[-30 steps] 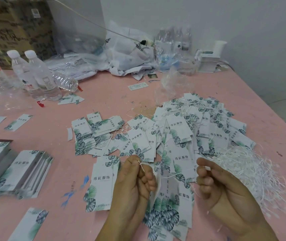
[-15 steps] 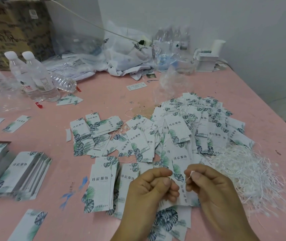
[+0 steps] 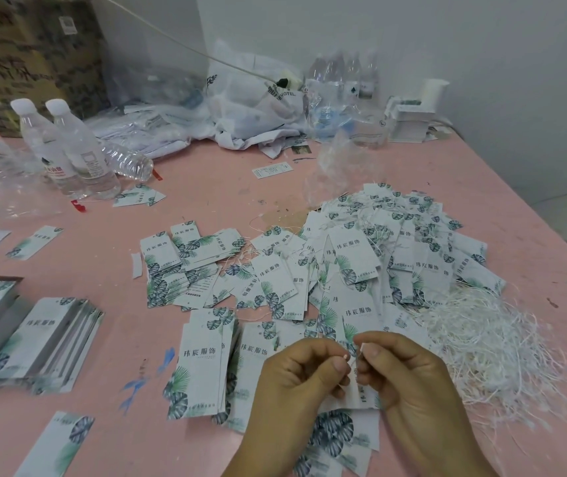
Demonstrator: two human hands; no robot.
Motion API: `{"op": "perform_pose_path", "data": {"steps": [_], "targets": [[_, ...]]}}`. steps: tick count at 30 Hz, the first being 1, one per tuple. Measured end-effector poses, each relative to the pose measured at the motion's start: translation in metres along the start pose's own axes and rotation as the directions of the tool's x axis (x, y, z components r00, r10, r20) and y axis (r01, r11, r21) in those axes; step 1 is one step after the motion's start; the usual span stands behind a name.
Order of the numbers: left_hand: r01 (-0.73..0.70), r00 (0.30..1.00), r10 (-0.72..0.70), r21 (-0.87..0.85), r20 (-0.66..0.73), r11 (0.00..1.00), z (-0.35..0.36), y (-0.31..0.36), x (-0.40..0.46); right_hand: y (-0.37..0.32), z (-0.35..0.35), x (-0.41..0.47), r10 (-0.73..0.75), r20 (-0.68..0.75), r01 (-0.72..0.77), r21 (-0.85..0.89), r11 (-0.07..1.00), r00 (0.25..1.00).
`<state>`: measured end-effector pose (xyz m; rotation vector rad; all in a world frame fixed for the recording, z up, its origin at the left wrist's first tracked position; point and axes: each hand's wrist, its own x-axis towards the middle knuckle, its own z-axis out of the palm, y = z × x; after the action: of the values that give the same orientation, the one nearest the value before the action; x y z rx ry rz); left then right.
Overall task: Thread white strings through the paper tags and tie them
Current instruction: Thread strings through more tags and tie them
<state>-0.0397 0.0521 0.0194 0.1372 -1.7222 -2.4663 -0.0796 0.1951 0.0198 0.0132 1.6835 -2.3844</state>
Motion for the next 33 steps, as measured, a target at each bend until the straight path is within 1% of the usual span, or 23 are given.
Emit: {"op": "perform_pose_path", "data": {"steps": [3, 5, 9, 13, 24, 29, 33], "targets": [[-0.009, 1.000, 0.008, 0.093, 0.010, 0.996, 0.001, 0.001, -0.002, 0.001, 0.001, -0.001, 0.023, 0.015, -0.023, 0.023, 0.999, 1.000], [-0.016, 1.000, 0.014, 0.142, 0.011, 0.990, 0.003, 0.001, -0.003, 0.001, 0.003, -0.002, 0.013, 0.012, -0.014, 0.021, 1.000, 1.000], [-0.034, 0.999, 0.040, 0.218, -0.023, 0.975, 0.005, 0.004, -0.004, 0.000, 0.005, -0.004, -0.001, 0.011, 0.001, -0.021, 1.000, 1.000], [-0.023, 0.998, 0.038, 0.282, -0.049, 0.959, 0.005, 0.003, -0.005, 0.001, 0.005, -0.004, -0.016, -0.009, 0.015, -0.066, 0.998, 1.000], [-0.028, 0.997, 0.048, 0.314, -0.056, 0.949, 0.006, 0.006, -0.005, -0.002, 0.009, -0.008, -0.061, -0.031, 0.054, -0.191, 0.980, 0.998], [-0.035, 0.998, 0.048, 0.353, -0.030, 0.935, 0.005, 0.005, -0.006, -0.005, 0.010, -0.010, -0.113, -0.009, 0.104, -0.308, 0.946, 0.994], [-0.026, 0.998, 0.047, 0.364, -0.051, 0.931, 0.004, 0.001, -0.005, -0.009, 0.012, -0.011, -0.141, 0.013, 0.136, -0.367, 0.920, 0.990]]}}
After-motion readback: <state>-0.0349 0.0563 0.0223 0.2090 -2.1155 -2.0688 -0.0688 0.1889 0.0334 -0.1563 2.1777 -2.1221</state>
